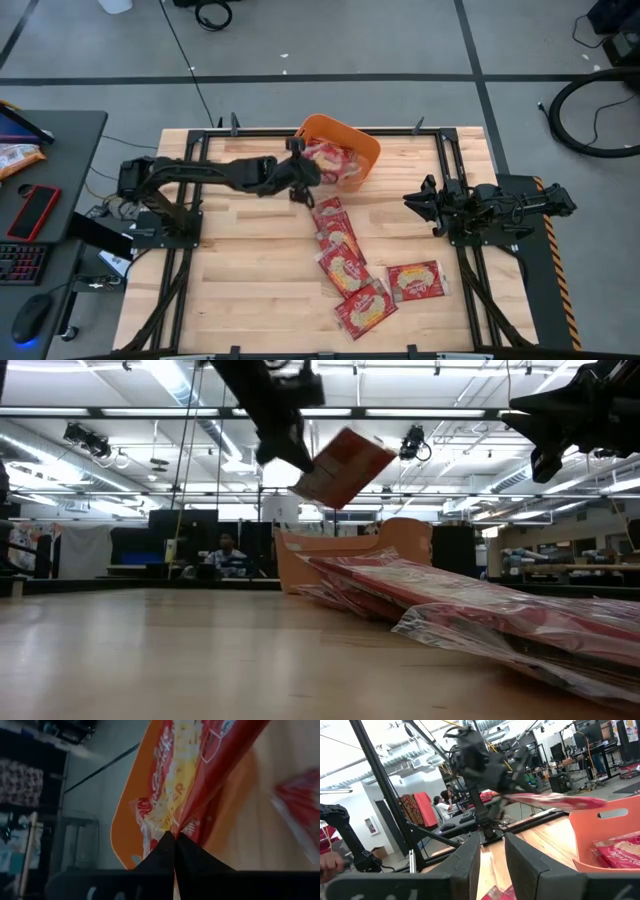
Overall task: Sort popcorn bags into baskets
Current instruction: Put the red popcorn pack into the orange bin
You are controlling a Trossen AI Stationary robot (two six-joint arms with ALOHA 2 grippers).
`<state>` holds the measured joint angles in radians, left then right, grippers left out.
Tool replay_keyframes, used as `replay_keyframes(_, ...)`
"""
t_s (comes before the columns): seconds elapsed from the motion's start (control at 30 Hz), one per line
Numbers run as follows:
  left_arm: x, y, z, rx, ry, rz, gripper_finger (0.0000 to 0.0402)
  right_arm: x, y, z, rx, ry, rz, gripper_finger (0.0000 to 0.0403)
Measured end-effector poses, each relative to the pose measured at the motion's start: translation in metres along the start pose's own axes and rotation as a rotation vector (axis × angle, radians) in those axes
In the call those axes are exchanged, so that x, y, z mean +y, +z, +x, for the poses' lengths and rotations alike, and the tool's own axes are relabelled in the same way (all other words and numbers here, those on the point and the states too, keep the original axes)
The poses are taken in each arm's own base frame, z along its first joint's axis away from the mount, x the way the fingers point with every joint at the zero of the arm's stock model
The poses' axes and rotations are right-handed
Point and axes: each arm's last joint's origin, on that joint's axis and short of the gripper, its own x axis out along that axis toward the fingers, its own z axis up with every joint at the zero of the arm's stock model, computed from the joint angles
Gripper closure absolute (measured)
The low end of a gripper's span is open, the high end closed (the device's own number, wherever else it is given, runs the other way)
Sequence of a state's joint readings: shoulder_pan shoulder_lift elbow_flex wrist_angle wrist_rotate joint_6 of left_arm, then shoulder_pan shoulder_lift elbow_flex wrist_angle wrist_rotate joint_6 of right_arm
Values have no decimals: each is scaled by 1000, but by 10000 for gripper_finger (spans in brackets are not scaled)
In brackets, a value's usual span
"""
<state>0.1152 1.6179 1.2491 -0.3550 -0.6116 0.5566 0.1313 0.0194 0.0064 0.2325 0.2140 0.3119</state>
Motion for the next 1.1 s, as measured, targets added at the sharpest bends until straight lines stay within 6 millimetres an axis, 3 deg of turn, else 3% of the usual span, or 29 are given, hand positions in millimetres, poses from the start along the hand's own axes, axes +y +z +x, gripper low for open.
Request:
replay_keyframes(0.33, -3, -23, 99, 110, 130, -52, 386, 0, 0, 0, 0, 0, 0, 307)
replay_keyframes(0.5, -6, -40, 115, 205, 95, 3, 331, 0, 0, 0, -1, 0, 0, 307)
replay_keyframes(0.63, -16, -33, 104, 165, 1, 43, 285, 0, 0, 0, 0, 0, 0, 307)
replay_keyframes(0.77, -30, -14, 75, 39, -147, 116, 260, 0, 0, 0, 0, -1, 0, 307)
replay_keyframes(0.93, -66, 10, 34, -111, -333, 264, 254, 0, 0, 0, 0, 0, 0, 307)
replay_keyframes(1.1, -105, 22, 2, -152, -422, 347, 253, 0, 0, 0, 0, 0, 0, 307)
